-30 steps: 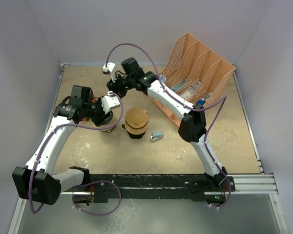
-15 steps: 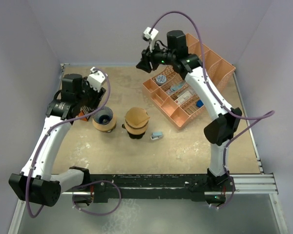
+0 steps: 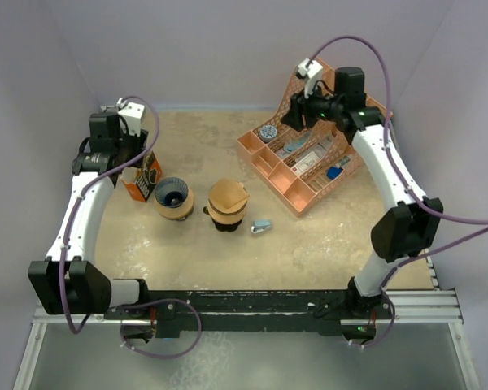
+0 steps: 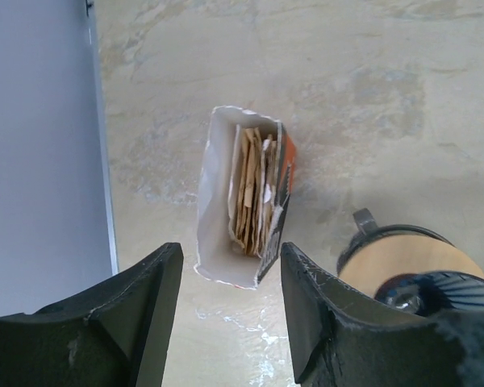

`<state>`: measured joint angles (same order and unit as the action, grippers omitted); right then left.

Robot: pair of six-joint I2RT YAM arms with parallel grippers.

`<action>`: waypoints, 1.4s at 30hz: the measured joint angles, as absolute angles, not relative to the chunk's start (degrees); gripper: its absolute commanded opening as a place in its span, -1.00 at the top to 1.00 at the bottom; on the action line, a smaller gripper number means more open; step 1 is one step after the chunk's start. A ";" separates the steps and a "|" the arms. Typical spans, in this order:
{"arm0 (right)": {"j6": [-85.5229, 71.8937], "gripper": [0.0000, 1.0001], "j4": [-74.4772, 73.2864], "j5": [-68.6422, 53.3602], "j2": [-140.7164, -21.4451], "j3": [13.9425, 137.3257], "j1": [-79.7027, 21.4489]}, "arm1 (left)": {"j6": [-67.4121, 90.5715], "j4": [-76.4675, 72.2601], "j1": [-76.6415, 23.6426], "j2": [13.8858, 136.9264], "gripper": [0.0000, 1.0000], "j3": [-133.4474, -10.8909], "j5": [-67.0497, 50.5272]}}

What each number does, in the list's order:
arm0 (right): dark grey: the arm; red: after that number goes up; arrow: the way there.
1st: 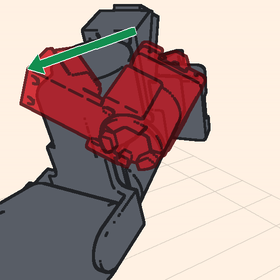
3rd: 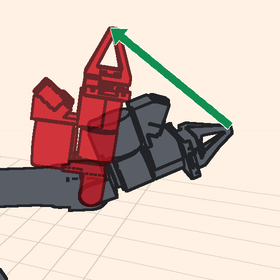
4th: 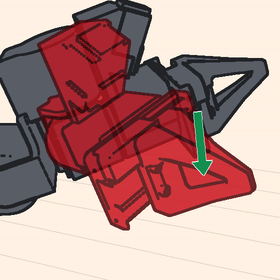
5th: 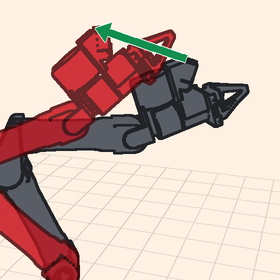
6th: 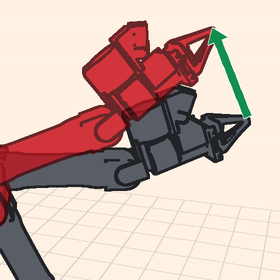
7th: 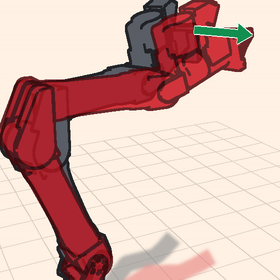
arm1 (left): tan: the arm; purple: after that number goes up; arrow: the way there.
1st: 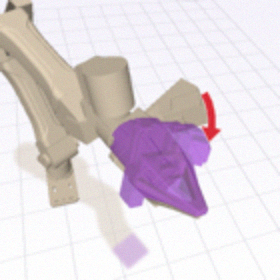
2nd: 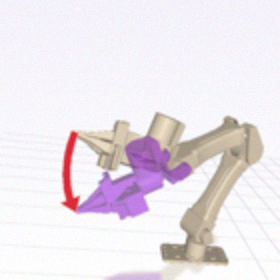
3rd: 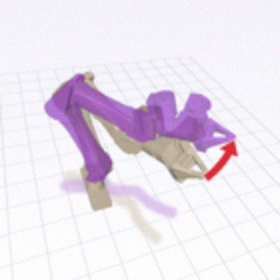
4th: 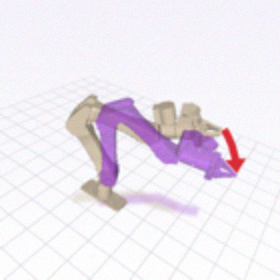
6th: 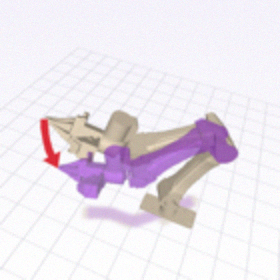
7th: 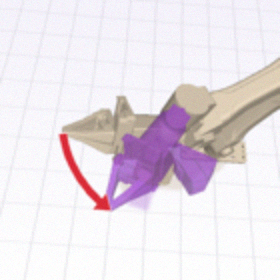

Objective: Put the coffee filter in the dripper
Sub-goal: Pick up the coffee filter from the coffee filter holder.

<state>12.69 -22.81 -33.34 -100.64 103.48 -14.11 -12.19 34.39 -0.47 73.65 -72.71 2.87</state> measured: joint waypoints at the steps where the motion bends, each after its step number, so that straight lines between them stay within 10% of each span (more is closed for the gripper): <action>1: 12.91 -0.05 -22.44 -33.61 -99.22 101.82 -12.95 | -11.92 34.13 0.56 74.28 -0.03 -72.71 2.57; 42: 26.65 -0.06 -11.66 -47.68 -83.20 74.83 -4.43 | -11.62 29.82 6.74 95.18 0.41 -79.94 -6.74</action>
<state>26.65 -11.66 -47.68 -83.20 74.83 -4.43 -11.62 29.82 6.74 95.18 -79.94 -6.74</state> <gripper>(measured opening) 0.529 0.301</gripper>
